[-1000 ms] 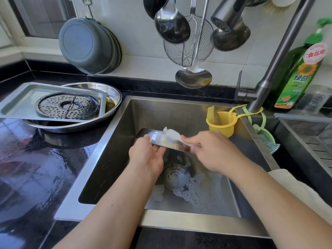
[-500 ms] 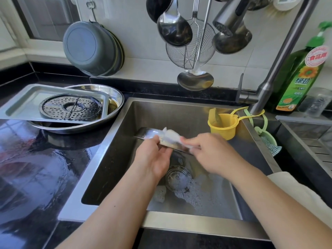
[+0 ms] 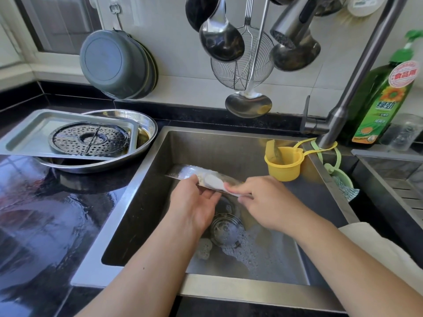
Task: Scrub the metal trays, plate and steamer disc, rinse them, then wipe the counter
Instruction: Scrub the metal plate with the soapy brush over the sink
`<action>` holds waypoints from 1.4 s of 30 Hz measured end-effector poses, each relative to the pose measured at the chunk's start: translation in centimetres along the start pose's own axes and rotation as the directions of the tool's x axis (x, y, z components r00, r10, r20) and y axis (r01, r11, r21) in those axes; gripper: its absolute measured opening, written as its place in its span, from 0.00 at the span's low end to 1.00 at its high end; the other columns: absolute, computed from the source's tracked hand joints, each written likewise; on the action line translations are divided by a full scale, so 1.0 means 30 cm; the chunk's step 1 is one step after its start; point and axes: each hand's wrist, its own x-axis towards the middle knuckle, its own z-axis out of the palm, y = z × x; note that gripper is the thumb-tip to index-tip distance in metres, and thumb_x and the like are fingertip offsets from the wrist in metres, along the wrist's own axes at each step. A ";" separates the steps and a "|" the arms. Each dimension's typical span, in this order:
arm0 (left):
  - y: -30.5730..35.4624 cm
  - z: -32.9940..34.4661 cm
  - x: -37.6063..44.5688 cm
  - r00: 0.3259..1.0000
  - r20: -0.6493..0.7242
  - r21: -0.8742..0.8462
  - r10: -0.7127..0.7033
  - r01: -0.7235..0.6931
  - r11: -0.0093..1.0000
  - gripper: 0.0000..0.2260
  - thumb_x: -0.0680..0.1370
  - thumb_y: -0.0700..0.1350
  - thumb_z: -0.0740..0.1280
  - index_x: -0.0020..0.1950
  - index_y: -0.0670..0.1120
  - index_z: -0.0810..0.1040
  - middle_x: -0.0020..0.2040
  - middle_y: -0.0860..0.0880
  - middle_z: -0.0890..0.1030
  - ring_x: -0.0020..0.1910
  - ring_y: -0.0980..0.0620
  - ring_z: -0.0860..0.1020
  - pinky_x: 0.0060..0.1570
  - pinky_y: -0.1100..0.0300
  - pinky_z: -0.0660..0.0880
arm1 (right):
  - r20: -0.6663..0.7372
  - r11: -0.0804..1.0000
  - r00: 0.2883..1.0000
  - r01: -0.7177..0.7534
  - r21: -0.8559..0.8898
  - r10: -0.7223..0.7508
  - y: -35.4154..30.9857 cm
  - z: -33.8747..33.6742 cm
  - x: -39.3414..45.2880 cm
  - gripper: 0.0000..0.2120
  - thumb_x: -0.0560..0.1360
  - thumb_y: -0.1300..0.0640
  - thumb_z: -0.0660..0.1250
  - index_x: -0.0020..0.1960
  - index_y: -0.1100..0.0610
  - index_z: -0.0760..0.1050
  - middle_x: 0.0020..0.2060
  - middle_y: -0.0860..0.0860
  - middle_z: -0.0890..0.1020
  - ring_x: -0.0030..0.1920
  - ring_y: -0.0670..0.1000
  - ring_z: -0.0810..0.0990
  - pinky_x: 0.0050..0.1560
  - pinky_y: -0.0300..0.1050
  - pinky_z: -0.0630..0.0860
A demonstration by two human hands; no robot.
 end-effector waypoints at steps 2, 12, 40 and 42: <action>-0.005 -0.007 0.001 1.000 0.012 0.048 -0.014 0.013 0.999 0.14 0.88 0.44 0.54 0.65 0.36 0.74 0.62 0.37 0.81 0.61 0.37 0.81 0.69 0.35 0.71 | -0.047 0.996 0.995 -0.085 -0.003 0.085 0.035 -0.016 0.022 0.21 0.82 0.54 0.63 0.69 0.32 0.73 0.46 0.47 0.77 0.48 0.55 0.78 0.47 0.51 0.77; 0.001 -0.017 0.012 0.998 -0.041 0.048 0.056 -0.054 0.997 0.15 0.87 0.40 0.55 0.71 0.34 0.71 0.61 0.36 0.81 0.59 0.36 0.82 0.62 0.38 0.77 | -0.020 0.994 0.994 -0.105 0.005 0.105 0.046 -0.002 0.018 0.22 0.82 0.55 0.63 0.69 0.32 0.73 0.43 0.44 0.74 0.47 0.53 0.77 0.42 0.46 0.72; 0.006 0.001 -0.047 0.990 0.000 0.011 0.138 -0.138 0.990 0.16 0.87 0.41 0.55 0.68 0.34 0.74 0.62 0.36 0.81 0.59 0.38 0.82 0.63 0.44 0.78 | 0.030 0.997 0.997 0.070 0.019 -0.070 0.042 -0.009 0.021 0.22 0.82 0.54 0.65 0.68 0.30 0.72 0.38 0.44 0.75 0.43 0.51 0.76 0.45 0.53 0.76; -0.003 0.005 -0.055 0.995 0.022 0.041 0.102 -0.103 0.994 0.17 0.87 0.43 0.56 0.68 0.35 0.75 0.63 0.36 0.81 0.60 0.38 0.82 0.62 0.43 0.78 | -0.020 0.993 0.993 0.121 0.016 -0.120 0.010 0.011 0.034 0.22 0.82 0.52 0.64 0.69 0.29 0.71 0.38 0.43 0.74 0.44 0.52 0.76 0.45 0.54 0.76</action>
